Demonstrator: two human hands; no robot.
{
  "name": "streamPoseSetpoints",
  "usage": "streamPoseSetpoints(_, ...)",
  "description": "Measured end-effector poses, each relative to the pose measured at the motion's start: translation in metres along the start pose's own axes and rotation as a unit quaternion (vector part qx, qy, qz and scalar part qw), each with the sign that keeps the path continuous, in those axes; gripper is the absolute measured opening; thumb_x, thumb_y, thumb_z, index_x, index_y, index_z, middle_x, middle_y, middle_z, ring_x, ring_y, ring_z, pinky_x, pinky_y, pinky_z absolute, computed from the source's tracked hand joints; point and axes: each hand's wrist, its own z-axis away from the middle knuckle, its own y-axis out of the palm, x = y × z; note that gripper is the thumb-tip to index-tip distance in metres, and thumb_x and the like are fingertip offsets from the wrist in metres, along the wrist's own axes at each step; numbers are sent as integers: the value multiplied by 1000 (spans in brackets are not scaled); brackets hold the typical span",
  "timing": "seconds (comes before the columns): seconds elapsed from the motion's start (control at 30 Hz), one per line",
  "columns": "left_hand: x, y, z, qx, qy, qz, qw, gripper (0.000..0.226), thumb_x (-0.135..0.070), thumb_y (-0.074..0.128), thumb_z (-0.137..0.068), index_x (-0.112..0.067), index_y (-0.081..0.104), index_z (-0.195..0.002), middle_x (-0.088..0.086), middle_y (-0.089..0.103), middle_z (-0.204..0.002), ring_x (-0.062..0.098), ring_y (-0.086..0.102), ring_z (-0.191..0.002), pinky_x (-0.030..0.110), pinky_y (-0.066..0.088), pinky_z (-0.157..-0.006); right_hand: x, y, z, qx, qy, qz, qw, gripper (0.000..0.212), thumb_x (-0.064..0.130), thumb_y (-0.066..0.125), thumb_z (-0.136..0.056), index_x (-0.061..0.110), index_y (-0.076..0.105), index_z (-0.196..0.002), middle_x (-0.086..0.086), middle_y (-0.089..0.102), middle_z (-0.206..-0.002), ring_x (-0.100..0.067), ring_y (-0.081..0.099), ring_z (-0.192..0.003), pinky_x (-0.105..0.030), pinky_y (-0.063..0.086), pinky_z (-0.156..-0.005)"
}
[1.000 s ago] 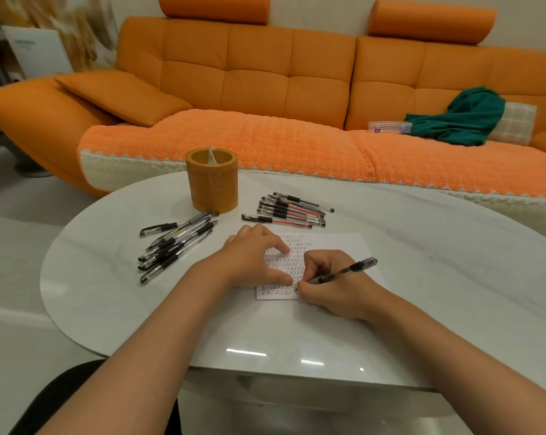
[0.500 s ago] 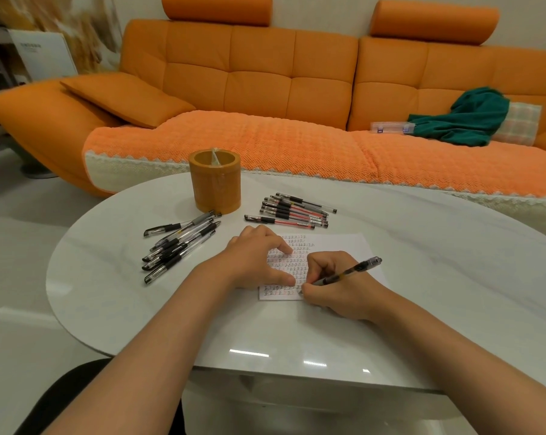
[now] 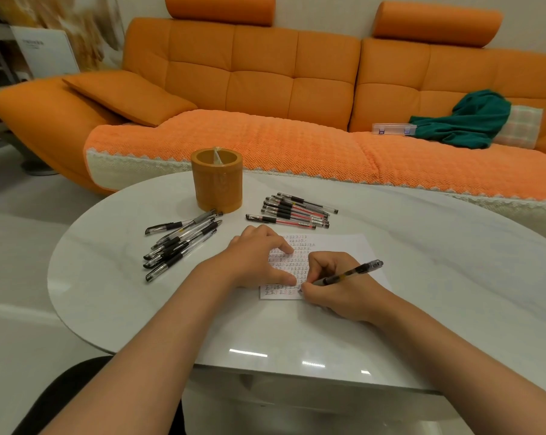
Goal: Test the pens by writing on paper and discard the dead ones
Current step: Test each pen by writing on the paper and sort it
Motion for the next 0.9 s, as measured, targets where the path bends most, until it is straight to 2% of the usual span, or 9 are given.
streamPoseSetpoints(0.1, 0, 1, 0, 0, 2, 3, 1000, 66, -62, 75, -74, -44, 52, -133, -10, 37, -144, 14, 25, -137, 41, 26, -114, 0, 0, 0, 9, 2, -1, 1000, 19, 2, 69, -83, -4, 54, -74, -12, 60, -60, -14, 53, -52, -27, 43, -51)
streamPoseSetpoints(0.27, 1, 1, 0, -2, 1, 2, 1000, 66, -62, 75, -75, -44, 52, -133, -11, 37, -144, 14, 26, -138, 40, 27, -114, 1, 0, 0, 13, 5, -18, 1000, 20, 1, 69, -84, -4, 54, -73, -4, 58, -56, -12, 52, -47, -22, 42, -47)
streamPoseSetpoints(0.57, 3, 4, -2, -4, 2, 1, 1000, 66, -64, 74, -74, -45, 52, -133, -11, 38, -143, 14, 27, -137, 40, 28, -113, -1, -1, -1, 17, 5, -25, 1000, 19, -4, 67, -78, -3, 50, -69, -4, 52, -54, -13, 46, -49, -24, 37, -48)
streamPoseSetpoints(0.7, 4, 4, -2, -8, 4, -1, 1000, 66, -65, 74, -74, -46, 52, -133, -12, 38, -143, 13, 27, -136, 40, 28, -113, -1, -5, -3, -38, 21, -108, 993, 22, -3, 67, -83, 11, 58, -69, -12, 57, -61, -17, 52, -54, -25, 41, -47)
streamPoseSetpoints(0.8, 5, 4, -2, -9, 7, 3, 1000, 65, -65, 73, -74, -46, 52, -132, -12, 38, -142, 13, 27, -136, 40, 28, -113, 1, -9, -3, -72, 40, -174, 981, 14, 2, 70, -86, 11, 63, -78, -10, 54, -58, -19, 47, -49, -25, 37, -44)
streamPoseSetpoints(0.9, 5, 4, -2, -10, 13, 0, 1000, 65, -66, 72, -74, -47, 52, -132, -13, 39, -141, 13, 27, -136, 40, 28, -112, 4, -9, -4, -86, 42, -181, 979, 8, 2, 71, -86, 9, 69, -82, -13, 59, -64, -24, 55, -56, -33, 49, -52)
